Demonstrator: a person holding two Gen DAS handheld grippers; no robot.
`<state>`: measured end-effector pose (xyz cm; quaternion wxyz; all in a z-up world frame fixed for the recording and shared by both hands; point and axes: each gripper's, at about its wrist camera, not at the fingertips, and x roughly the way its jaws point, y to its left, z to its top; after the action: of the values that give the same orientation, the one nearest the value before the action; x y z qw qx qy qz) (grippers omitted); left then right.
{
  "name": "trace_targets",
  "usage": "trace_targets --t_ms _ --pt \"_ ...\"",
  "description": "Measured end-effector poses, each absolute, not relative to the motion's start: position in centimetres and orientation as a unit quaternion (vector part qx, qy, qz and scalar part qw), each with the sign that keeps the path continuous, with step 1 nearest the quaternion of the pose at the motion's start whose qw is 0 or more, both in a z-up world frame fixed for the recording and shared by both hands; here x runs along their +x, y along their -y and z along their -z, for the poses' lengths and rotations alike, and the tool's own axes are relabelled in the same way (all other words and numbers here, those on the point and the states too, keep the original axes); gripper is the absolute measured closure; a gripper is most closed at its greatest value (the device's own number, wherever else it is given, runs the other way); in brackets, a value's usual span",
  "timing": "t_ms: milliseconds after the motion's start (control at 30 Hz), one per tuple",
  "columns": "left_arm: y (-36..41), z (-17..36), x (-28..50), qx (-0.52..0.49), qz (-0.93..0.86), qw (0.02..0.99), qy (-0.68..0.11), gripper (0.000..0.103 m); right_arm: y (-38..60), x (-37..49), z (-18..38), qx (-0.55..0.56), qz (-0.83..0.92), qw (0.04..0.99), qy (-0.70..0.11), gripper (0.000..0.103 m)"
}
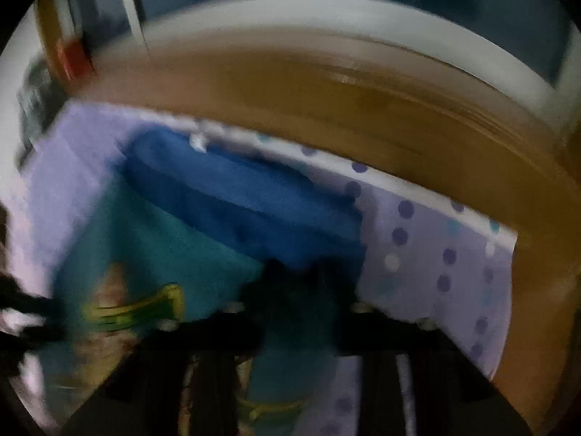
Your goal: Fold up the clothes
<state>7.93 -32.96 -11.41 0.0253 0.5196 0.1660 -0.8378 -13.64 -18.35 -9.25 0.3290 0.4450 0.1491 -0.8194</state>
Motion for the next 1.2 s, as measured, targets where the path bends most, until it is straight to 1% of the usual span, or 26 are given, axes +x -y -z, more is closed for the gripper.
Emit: trace_targets --t_ms 67,133,167,233,300,367,467,533,667,700,767,833,900,933,967,1000,1033,1067,1100,1200 --pt "33.3 11.6 7.7 0.523 0.835 0.021 -0.17 0.076 18.3 -15.2 9.6 0.439 0.835 0.296 -0.148 0.087" --pt "33.7 11.8 7.4 0.525 0.833 0.017 -0.173 0.076 18.3 -16.7 9.9 0.432 0.85 0.264 -0.146 0.092" --pt "33.8 11.9 7.3 0.527 0.832 0.014 -0.175 0.076 18.3 -17.5 10.1 0.428 0.857 0.247 -0.145 0.092" --pt "34.2 11.5 7.2 0.526 0.833 0.012 -0.172 0.076 16.7 -17.8 8.9 0.432 0.858 0.258 -0.102 0.092" --pt "34.9 11.0 7.2 0.514 0.839 0.011 -0.178 0.075 15.2 -16.4 7.0 0.425 0.851 0.303 -0.061 0.091" --pt "35.9 10.7 7.0 0.503 0.843 0.007 -0.191 0.073 14.0 -13.9 5.3 0.426 0.822 0.378 -0.018 0.091" --pt "37.3 11.0 5.6 0.498 0.841 0.002 -0.211 0.073 14.8 -10.9 5.3 0.447 0.767 0.461 -0.001 0.091" --pt "38.4 11.0 4.0 0.495 0.843 -0.002 -0.211 0.073 16.8 -9.9 6.5 0.468 0.736 0.488 -0.021 0.091" --pt "39.8 10.8 -0.7 0.484 0.856 -0.016 -0.179 0.072 20.5 -11.1 10.1 0.498 0.725 0.471 -0.069 0.092" --pt "40.3 11.4 -1.9 0.487 0.856 -0.005 -0.173 0.072 21.0 -12.0 10.9 0.503 0.729 0.459 -0.068 0.098" --pt "41.7 12.6 -4.1 0.497 0.852 0.029 -0.161 0.071 21.2 -14.0 11.3 0.498 0.747 0.438 -0.033 0.099" --pt "42.6 12.6 -4.6 0.493 0.85 0.024 -0.185 0.071 20.7 -15.5 11.0 0.497 0.767 0.405 -0.005 0.099" --pt "42.8 11.8 -3.5 0.491 0.85 0.007 -0.19 0.071 19.5 -16.2 10.1 0.498 0.772 0.395 0.021 0.093" --pt "42.8 11.4 -2.6 0.492 0.85 -0.006 -0.189 0.071 18.7 -15.8 9.6 0.498 0.766 0.406 0.016 0.089" --pt "42.8 11.2 -1.4 0.498 0.847 -0.02 -0.188 0.068 17.9 -15.3 9.0 0.498 0.759 0.42 0.007 0.084" --pt "42.7 11.0 -0.2 0.503 0.843 -0.034 -0.187 0.061 17.0 -14.6 8.5 0.501 0.752 0.429 -0.002 0.069" --pt "42.5 11.2 1.2 0.513 0.836 -0.045 -0.191 0.056 15.7 -13.8 8.3 0.507 0.746 0.432 -0.004 0.051" --pt "42.4 11.3 2.7 0.522 0.829 -0.057 -0.194 0.05 14.3 -13.0 8.0 0.514 0.74 0.433 -0.005 0.043" --pt "42.1 11.5 3.8 0.529 0.822 -0.065 -0.2 0.049 13.0 -12.2 7.9 0.524 0.734 0.431 0.002 0.036" --pt "41.0 13.2 6.6 0.556 0.79 -0.095 -0.242 0.049 9.6 -10.1 8.3 0.568 0.706 0.42 0.043 0.036"
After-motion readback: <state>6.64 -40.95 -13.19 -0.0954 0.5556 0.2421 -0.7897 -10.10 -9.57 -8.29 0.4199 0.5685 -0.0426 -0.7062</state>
